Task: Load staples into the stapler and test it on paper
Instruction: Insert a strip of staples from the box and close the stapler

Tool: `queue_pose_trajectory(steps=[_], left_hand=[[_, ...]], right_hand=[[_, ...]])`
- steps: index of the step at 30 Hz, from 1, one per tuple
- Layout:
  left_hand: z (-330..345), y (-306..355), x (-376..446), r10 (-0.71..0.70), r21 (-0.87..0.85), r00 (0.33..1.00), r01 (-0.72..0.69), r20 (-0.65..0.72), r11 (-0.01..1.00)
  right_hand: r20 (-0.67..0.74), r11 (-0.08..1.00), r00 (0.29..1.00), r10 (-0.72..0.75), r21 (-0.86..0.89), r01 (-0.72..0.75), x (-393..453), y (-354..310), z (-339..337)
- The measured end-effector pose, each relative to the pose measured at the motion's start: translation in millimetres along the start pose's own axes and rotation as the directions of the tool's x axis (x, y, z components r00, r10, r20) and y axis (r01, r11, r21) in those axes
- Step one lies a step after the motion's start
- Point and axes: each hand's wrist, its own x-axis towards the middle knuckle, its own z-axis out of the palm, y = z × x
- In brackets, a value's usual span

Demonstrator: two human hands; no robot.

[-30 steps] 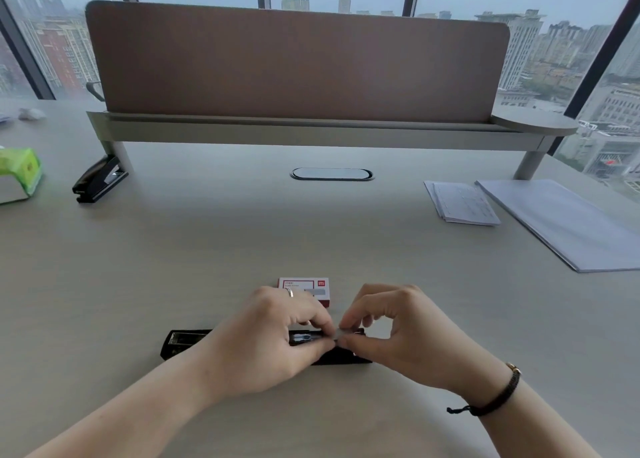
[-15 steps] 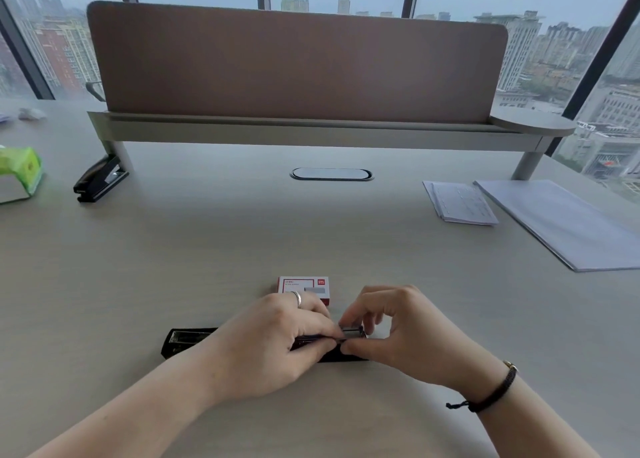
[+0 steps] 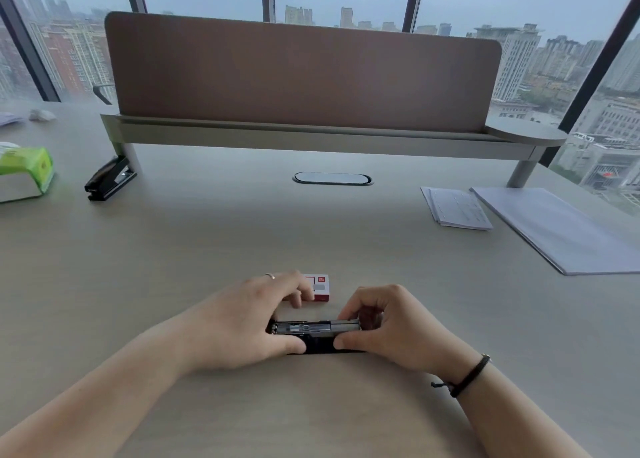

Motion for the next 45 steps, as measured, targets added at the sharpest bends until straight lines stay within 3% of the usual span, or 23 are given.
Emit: queue_pose_trajectory(steps=[10,13,16,18,21,24,28,33,37,42,45], left_hand=[[-40.4,-17.2,-38.5,-0.182,0.136,0.978,0.168,0.103,0.976],[-46.3,-5.9,-38.7,-0.201,0.326,0.975,0.161,0.091,0.932],[-52.0,18.2,-31.1,-0.154,0.579,0.988,0.111,0.026,0.808],[-54.3,32.2,-23.9,-0.106,0.637,0.994,0.095,-0.021,0.765],[-54.9,42.5,-16.4,-0.041,0.512,0.995,0.080,-0.087,0.855],[-42.3,41.0,-8.9,0.052,0.213,0.979,-0.010,-0.195,0.977],[-4.0,32.5,0.3,0.110,-0.040,0.977,-0.119,-0.184,0.992],[18.4,14.9,-0.6,0.073,-0.139,0.950,-0.120,-0.305,0.983],[29.9,4.1,-0.4,0.016,-0.202,0.967,-0.069,-0.256,0.977],[36.0,-0.4,0.1,-0.012,-0.276,0.971,-0.055,-0.237,0.960],[37.5,-0.4,0.2,-0.032,-0.314,0.972,-0.045,-0.234,0.948]], right_hand=[[-0.010,0.999,1.000,0.026,0.031,-0.026,0.8,1.6,4.4],[-0.021,0.999,1.000,0.018,0.037,-0.017,1.0,0.1,7.9],[-0.031,0.999,0.999,0.020,0.037,-0.019,1.3,-0.1,9.4],[-0.029,0.999,0.999,0.024,0.043,-0.022,1.2,0.1,9.6],[-0.032,0.999,0.999,0.026,0.039,-0.024,2.1,0.9,9.5],[-0.026,1.000,1.000,0.014,0.028,-0.013,2.8,2.7,9.4],[-0.010,1.000,1.000,0.000,0.009,0.000,3.0,5.2,8.3],[0.000,1.000,1.000,0.000,-0.012,0.000,5.1,9.1,7.2],[0.028,1.000,1.000,-0.008,0.007,0.008,4.6,9.8,7.1],[0.072,0.971,0.996,-0.061,0.236,0.043,3.1,8.6,0.8],[0.043,0.966,0.997,-0.071,0.253,0.058,3.3,7.8,-1.0]])
